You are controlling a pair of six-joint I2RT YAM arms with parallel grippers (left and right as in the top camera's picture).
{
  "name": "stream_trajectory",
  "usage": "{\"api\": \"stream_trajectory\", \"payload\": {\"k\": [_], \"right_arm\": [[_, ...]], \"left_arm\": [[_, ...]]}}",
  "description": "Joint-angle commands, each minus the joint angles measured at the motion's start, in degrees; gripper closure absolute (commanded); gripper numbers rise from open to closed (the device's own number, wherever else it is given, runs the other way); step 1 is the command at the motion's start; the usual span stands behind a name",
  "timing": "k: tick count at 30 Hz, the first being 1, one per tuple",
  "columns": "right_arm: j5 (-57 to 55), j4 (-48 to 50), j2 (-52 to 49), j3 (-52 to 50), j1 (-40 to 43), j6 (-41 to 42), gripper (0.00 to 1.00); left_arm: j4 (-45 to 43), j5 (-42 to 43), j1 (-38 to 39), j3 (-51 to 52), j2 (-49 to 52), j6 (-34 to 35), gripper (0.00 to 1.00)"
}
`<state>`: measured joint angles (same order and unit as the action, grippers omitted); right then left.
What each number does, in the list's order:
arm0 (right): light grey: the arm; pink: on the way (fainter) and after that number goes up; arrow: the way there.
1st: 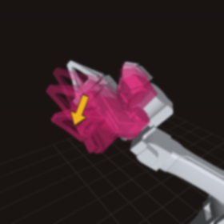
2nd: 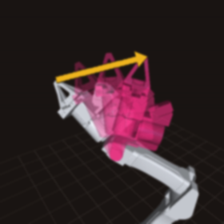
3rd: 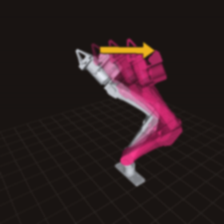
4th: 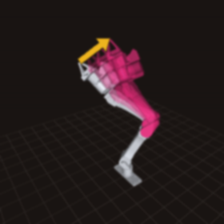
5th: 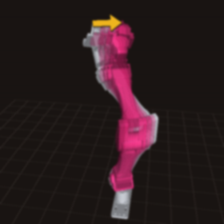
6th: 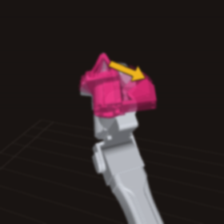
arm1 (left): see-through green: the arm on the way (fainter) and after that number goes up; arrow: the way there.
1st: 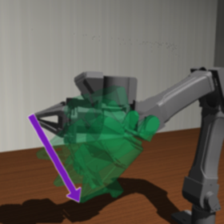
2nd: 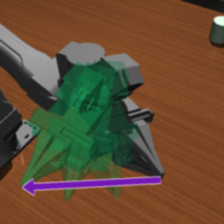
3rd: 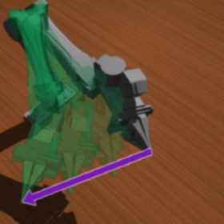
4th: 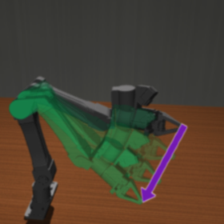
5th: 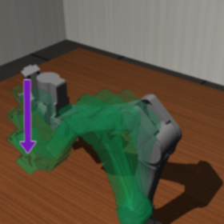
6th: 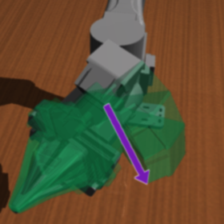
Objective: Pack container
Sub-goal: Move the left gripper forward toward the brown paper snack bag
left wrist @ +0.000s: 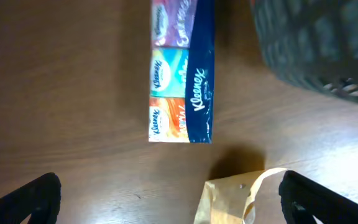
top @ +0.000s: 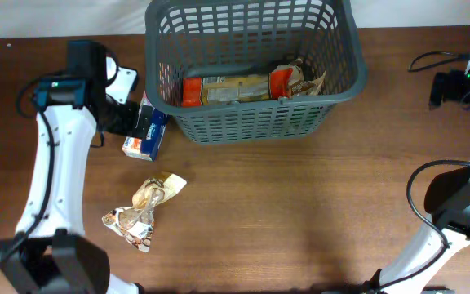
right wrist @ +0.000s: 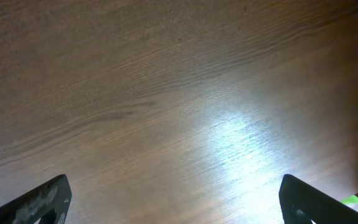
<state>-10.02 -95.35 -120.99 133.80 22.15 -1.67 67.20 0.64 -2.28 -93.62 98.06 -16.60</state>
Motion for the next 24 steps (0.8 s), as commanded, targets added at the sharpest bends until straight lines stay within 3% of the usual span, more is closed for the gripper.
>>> {"api": "stream_trajectory", "payload": {"k": [1,11,18,24], "right_arm": [[-0.7,0.2,0.3,-0.3,0.0,0.5,0.01],[-0.7,0.2,0.3,-0.3,0.0,0.5,0.01],[-0.7,0.2,0.3,-0.2,0.0,0.5,0.01],[-0.7,0.2,0.3,-0.3,0.0,0.5,0.01]], "left_arm": [[2.1,0.9,-0.2,0.5,2.3,-3.3,0.01],[8.7,1.2,-4.4,0.8,4.8,-7.5,0.0],[14.7,10.1,-7.6,1.0,5.1,-5.4,0.0],[17.4,11.6,-7.6,3.9,5.1,-2.2,0.01]]}}
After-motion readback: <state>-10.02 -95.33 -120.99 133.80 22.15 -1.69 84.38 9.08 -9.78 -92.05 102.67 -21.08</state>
